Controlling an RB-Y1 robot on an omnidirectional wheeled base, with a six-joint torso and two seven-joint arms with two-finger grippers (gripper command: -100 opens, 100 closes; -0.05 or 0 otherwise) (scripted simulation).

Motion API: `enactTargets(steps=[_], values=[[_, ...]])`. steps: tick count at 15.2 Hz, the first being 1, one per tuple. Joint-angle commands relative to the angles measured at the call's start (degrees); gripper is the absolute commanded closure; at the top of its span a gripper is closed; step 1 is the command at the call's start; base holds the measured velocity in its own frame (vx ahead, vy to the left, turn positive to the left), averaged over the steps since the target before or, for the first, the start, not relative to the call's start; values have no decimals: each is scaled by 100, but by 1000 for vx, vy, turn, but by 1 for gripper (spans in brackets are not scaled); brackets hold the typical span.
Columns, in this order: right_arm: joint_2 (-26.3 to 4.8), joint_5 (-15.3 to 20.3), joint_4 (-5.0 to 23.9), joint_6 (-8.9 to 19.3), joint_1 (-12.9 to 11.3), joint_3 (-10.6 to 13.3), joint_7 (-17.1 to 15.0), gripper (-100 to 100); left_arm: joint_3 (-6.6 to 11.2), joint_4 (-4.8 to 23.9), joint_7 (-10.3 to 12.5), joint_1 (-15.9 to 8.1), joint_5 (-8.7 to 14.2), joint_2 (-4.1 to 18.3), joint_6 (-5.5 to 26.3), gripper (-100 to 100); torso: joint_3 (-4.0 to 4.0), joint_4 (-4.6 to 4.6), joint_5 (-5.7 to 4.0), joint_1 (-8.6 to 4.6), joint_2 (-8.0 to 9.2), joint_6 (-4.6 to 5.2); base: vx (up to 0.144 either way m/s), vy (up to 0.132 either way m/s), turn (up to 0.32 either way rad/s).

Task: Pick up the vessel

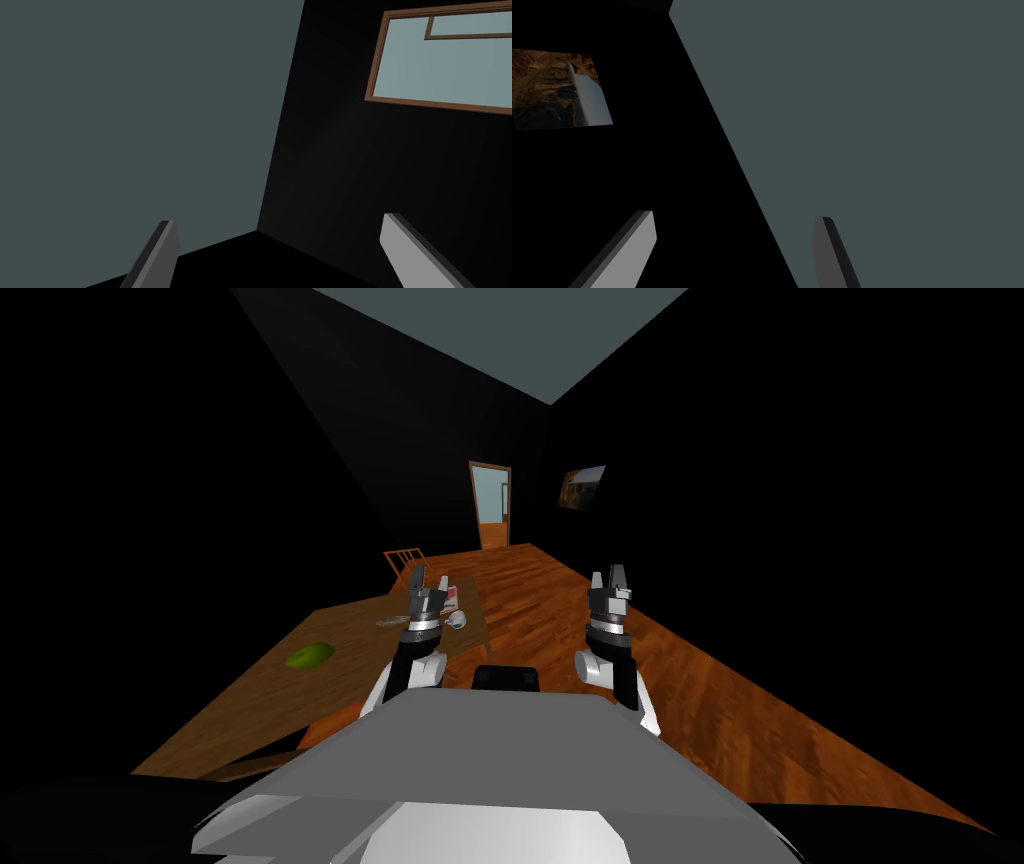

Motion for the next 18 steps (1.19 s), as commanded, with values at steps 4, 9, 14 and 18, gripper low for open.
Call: enactTargets(steps=[4, 9, 14, 18], values=[[1, 0, 0, 0, -1, 1, 0, 0, 113, 147, 119, 78, 247, 580, 283, -100, 14, 5, -4, -22, 26, 1, -65, -64, -25], [1, 0, 0, 0, 0, 1, 0, 0, 317, 420, 339, 223, 708, 1068, 813, -100, 1, 1, -10, -45, 1, 2, -6, -112, -61], [1, 0, 0, 0, 0, 1, 0, 0, 518, 695, 560, 369, 1172, 1390, 1347, -100, -10, -4, -7, -30, -18, 1, 43, -74, -57], [1, 0, 0, 0, 0, 1, 0, 0, 668, 905, 728, 479, 1526, 1584, 1754, -100, -13, -5, -5, -23, -22, 0, 57, -54, -60]])
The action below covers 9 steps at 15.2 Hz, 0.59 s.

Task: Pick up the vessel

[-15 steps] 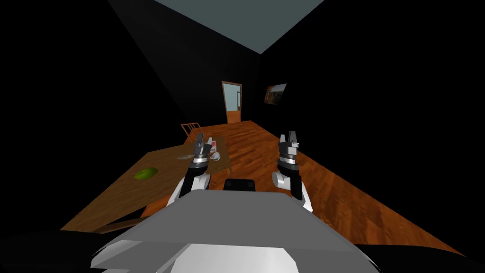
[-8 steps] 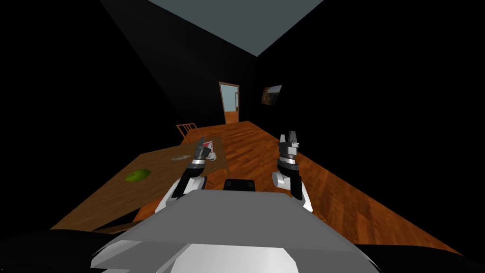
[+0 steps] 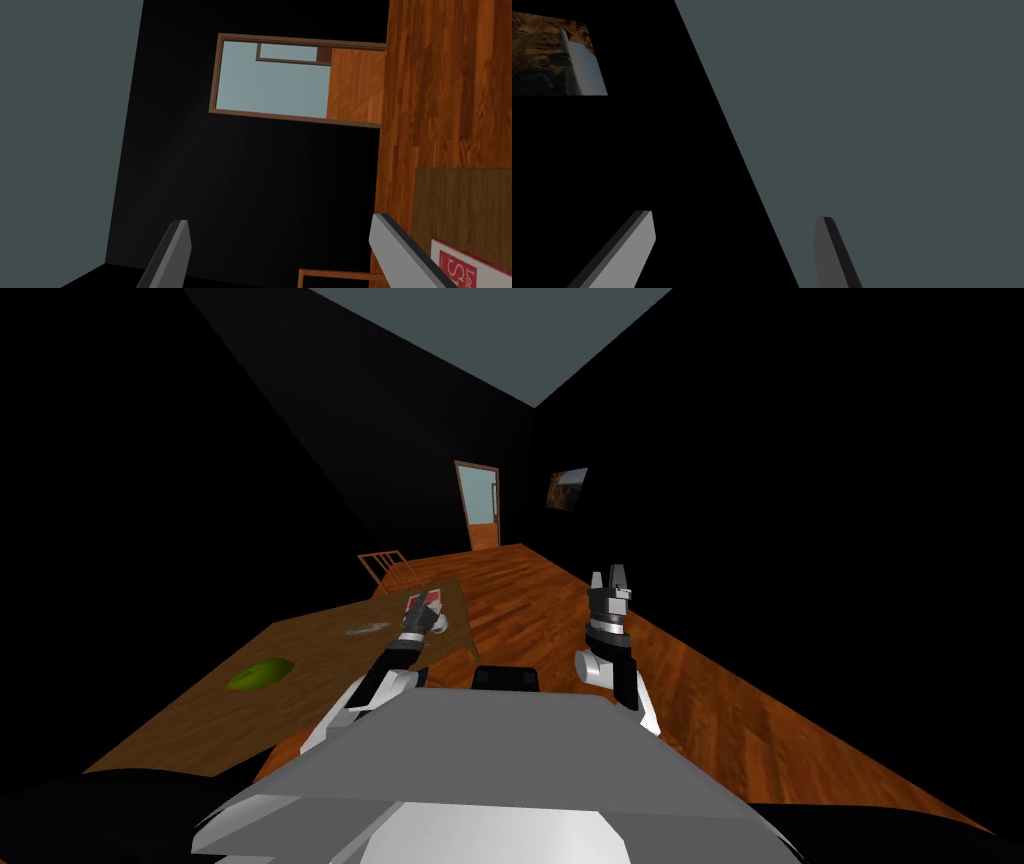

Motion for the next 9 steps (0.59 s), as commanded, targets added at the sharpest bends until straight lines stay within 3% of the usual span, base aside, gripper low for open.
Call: enactTargets(steps=[1, 3, 6, 7, 8, 9], values=[[0, 0, 0, 0, 0, 0, 0, 0, 91, 179, 104, 20, 241, 97, 286, -100, 0, 0, 0, 0, 0, 0, 74, -60, -59], [0, 0, 0, 0, 0, 0, 0, 0, 91, 179, 104, 20, 241, 97, 352, -100, -3, -1, 0, -1, -5, 1, 52, -49, -32], [0, 0, 0, 0, 0, 0, 0, 0, 252, 414, 290, 140, 633, 266, 740, -100, 2, 1, 1, 5, 3, 0, 50, -45, -65], [0, 0, 0, 0, 0, 0, 0, 0, 252, 414, 290, 140, 633, 266, 805, -100, 1, 0, 1, 3, 2, 0, 69, -53, -48], [0, 0, 0, 0, 0, 0, 0, 0, 333, 536, 386, 202, 836, 344, 940, -100, -1, 0, 1, 2, -2, 1, 83, -54, -63], [0, 0, 0, 0, 0, 0, 0, 0, 333, 536, 386, 202, 836, 344, 1039, -100, -4, -1, 0, 2, -7, 1, 84, -50, -56]])
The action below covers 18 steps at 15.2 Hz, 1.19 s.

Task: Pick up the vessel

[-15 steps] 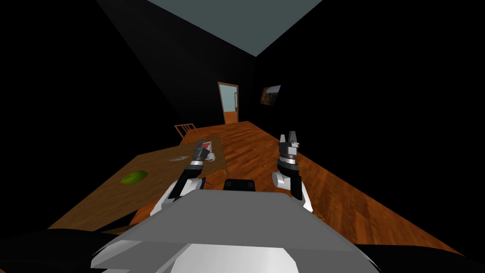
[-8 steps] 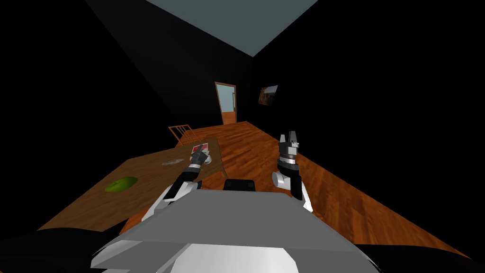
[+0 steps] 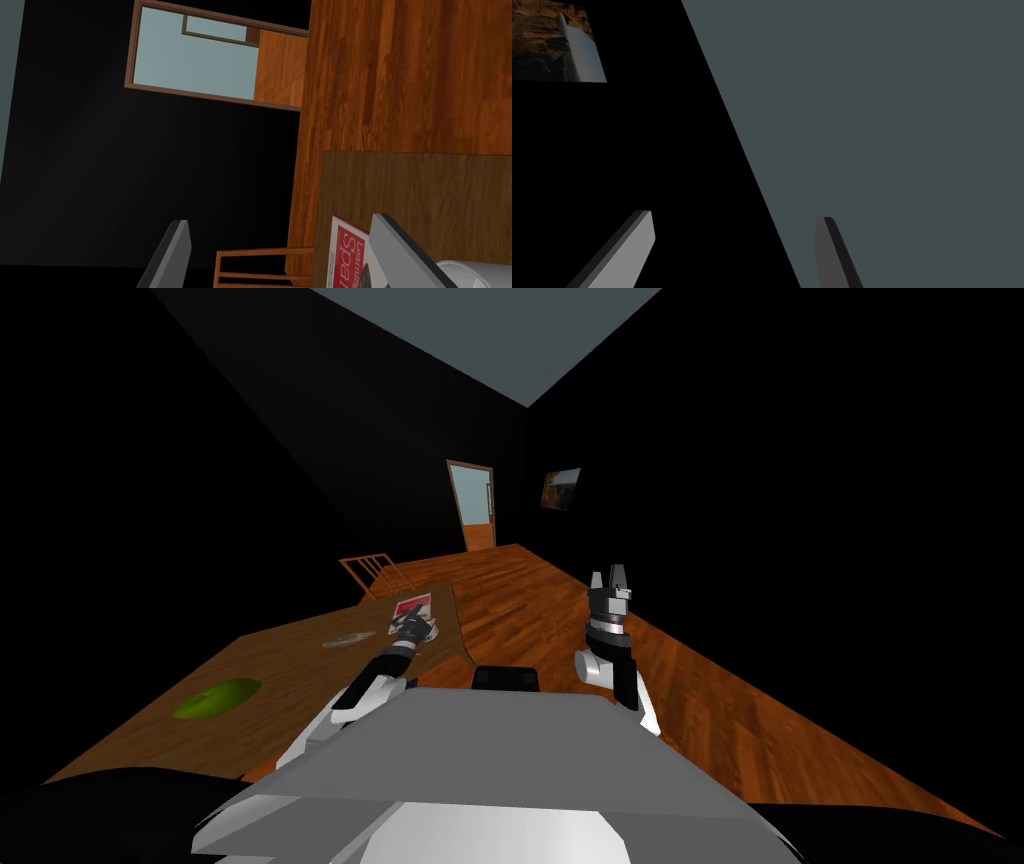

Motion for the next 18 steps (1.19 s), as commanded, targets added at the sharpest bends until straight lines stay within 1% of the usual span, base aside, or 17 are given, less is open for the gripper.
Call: enactTargets(steps=[1, 2, 3, 4, 5, 6, 7, 8, 9, 10, 11, 12, 13, 15, 16, 17, 18], values=[[0, 0, 0, 0, 0, 0, 0, 0, 31, 28, 39, 21, 73, 15, 167, -100, 0, 0, 0, 0, 0, 0, 57, -36, -18], [0, 0, 0, 0, 0, 0, 0, 0, 113, 153, 137, 84, 279, 89, 377, -100, 2, 1, 0, 2, 4, 0, 58, -30, -56], [0, 0, 0, 0, 0, 0, 0, 0, 113, 153, 137, 84, 279, 89, 406, -100, 3, 1, 1, 5, 5, 0, 67, -32, -66], [0, 0, 0, 0, 0, 0, 0, 0, 195, 279, 236, 147, 480, 158, 633, -100, 3, 1, 1, 6, 5, 0, 86, -32, -82], [0, 0, 0, 0, 0, 0, 0, 0, 195, 279, 236, 147, 488, 158, 648, -100, 1, 0, 1, 7, 1, 0, 84, -32, -61], [0, 0, 0, 0, 0, 0, 0, 0, 277, 406, 336, 210, 687, 224, 843, -100, 0, 0, 2, 7, -1, 0, 88, -45, -68], [0, 0, 0, 0, 0, 0, 0, 0, 277, 406, 336, 210, 698, 224, 892, -100, -1, -1, 1, 4, -2, 0, 91, -39, -63], [0, 0, 0, 0, 0, 0, 0, 0, 358, 535, 437, 274, 889, 285, 1023, -100, -2, -1, 0, 4, -3, -1, 102, -40, -92], [0, 0, 0, 0, 0, 0, 0, 0, 358, 535, 437, 274, 910, 285, 1120, -100, -3, -1, 1, 4, -6, 0, 93, -24, -57], [0, 0, 0, 0, 0, 0, 0, 0, 358, 535, 437, 274, 910, 285, 1137, -100, -3, -1, 1, 7, -6, -1, 65, -5, -5], [0, 0, 0, 0, 0, -1, 0, 0, 439, 663, 537, 336, 1122, 342, 1308, -100, -1, 0, 2, 12, 0, -1, 76, -11, -47], [0, 0, 0, 0, 0, 0, 0, 0, 439, 663, 537, 336, 1122, 342, 1383, -100, 0, 0, 2, 13, 1, -1, 79, -11, -59], [0, 0, 0, 0, 0, 0, 0, 0, 518, 791, 637, 399, 1333, 395, 1517, -100, 0, 0, 3, 14, 0, 0, 90, -11, -82], [0, 0, 0, 0, 0, 0, 0, 0, 518, 791, 637, 399, 1333, 395, 1628, -100, -3, -1, 3, 15, -5, 1, 84, -9, -45], [0, 0, 0, 0, 0, -1, 0, 0, 596, 919, 736, 460, 1542, 444, 1856, -100, -1, 0, 3, 15, -1, -1, 78, -6, -49], [0, 0, 0, 0, 0, 0, 0, 0, 596, 919, 736, 460, 1542, 444, 1871, -100, 0, 0, 3, 16, 0, -1, 78, -6, -48], [0, 0, 0, 0, 0, -1, 0, 0, 673, 1045, 835, 521, 1749, 489, 2066, -100, 0, 0, 4, 16, 0, 0, 94, -7, -76]])
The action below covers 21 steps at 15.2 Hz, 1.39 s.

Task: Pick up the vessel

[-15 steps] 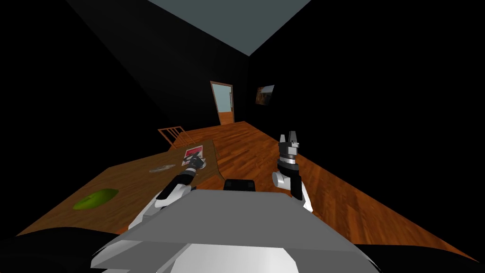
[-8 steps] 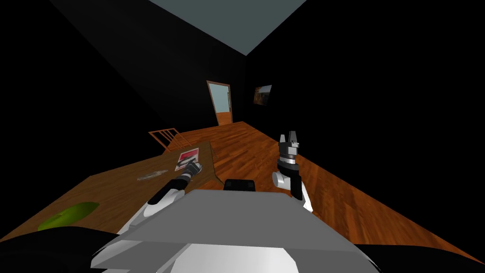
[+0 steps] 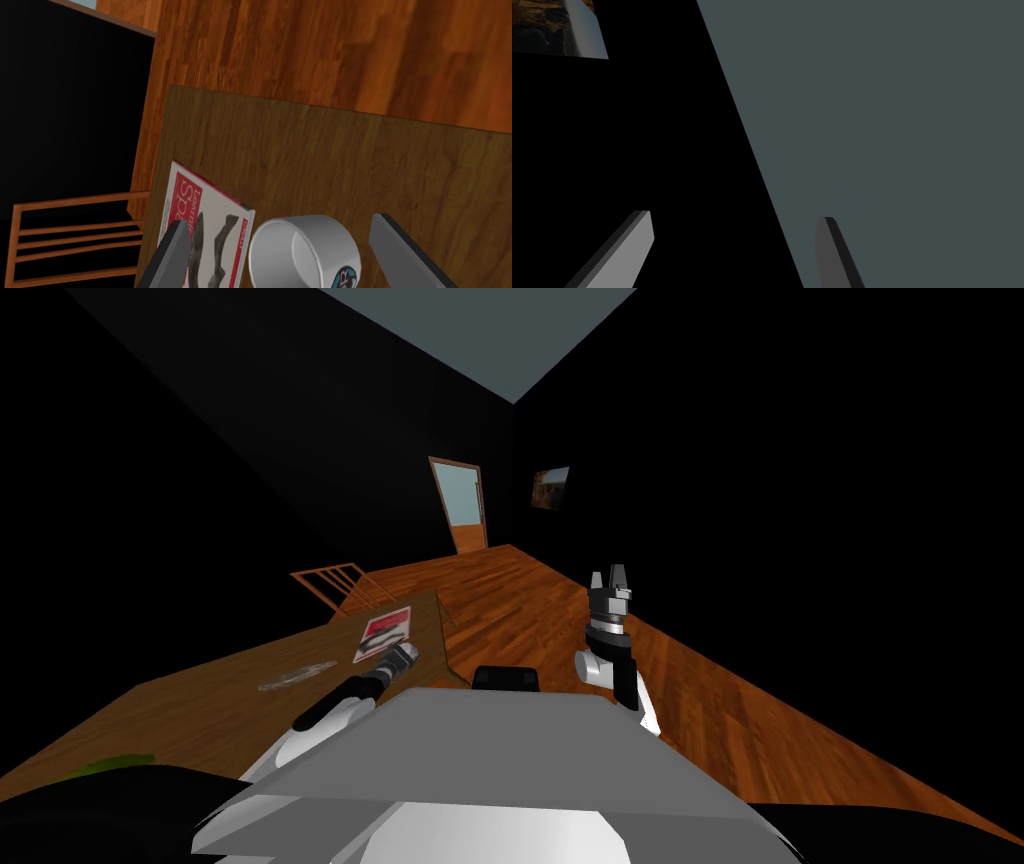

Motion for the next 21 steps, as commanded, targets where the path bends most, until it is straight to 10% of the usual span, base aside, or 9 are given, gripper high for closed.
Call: enactTargets(steps=[1, 21], values=[[0, 0, 0, 0, 0, 0, 0, 0, 65, 155, 94, 6, 189, 73, 228, -100, 0, 0, 0, 0, 0, 0, 94, -3, -62], [0, 0, 0, 0, 0, -1, 0, 0, 685, 1222, 922, 506, 1934, 337, 2248, -100, 1, 1, 3, 18, 2, 0, 86, 20, -50]])
